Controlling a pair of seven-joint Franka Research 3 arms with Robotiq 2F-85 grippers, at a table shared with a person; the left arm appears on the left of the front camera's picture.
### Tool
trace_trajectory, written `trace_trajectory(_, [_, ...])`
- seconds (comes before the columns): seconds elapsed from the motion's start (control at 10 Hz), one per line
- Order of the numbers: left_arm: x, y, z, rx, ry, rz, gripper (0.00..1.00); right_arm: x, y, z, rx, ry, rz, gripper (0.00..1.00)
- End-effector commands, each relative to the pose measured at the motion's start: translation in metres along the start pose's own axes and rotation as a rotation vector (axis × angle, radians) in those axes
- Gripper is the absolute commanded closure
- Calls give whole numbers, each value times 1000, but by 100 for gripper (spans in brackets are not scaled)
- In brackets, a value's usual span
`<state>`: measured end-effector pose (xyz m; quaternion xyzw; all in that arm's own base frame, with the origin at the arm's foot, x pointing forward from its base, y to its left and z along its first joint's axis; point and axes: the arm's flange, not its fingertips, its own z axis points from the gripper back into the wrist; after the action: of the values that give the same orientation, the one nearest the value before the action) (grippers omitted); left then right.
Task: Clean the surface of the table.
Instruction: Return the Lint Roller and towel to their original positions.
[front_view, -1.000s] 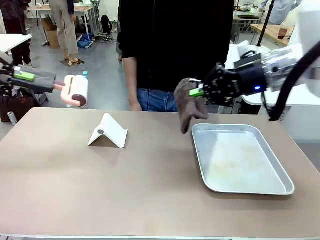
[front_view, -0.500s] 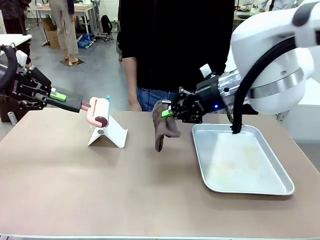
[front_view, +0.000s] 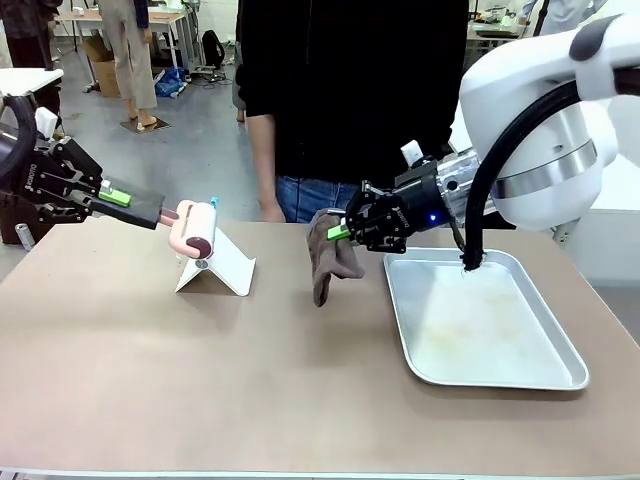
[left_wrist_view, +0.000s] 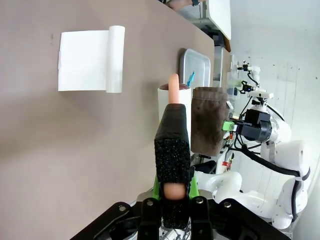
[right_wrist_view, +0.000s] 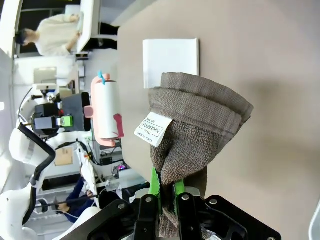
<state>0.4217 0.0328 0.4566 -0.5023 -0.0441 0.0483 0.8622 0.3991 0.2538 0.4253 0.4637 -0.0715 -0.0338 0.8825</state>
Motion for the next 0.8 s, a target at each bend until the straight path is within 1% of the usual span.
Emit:
trace_trajectory(0.0, [-3, -2, -2, 0, -8, -3, 79, -3, 4, -2, -8, -9, 12, 88])
trace_trajectory(0.1, [0, 0, 0, 0, 0, 0, 79, 0, 0, 0, 0, 0, 0, 88])
trace_trajectory(0.2, [-1, -6, -11, 37, 8, -81, 79, 10, 2, -14, -37, -7, -10, 88])
trace_trajectory(0.3, [8, -13, -28, 76, 6, -99, 79, 19, 1, -32, -60, -25, -8, 88])
trace_trajectory(0.4, [20, -17, -47, 82, 61, -111, 79, 25, -5, -53, -57, -6, -18, 88])
trace_trajectory(0.5, [31, -20, -66, 96, 84, -110, 79, 28, -13, -66, -69, -22, -36, 88])
trace_trajectory(0.6, [40, -24, -80, 122, 92, -105, 79, 28, -19, -70, -64, 1, -41, 88])
trace_trajectory(0.7, [46, -27, -88, 132, 89, -91, 79, 28, -25, -72, -86, 2, -41, 88])
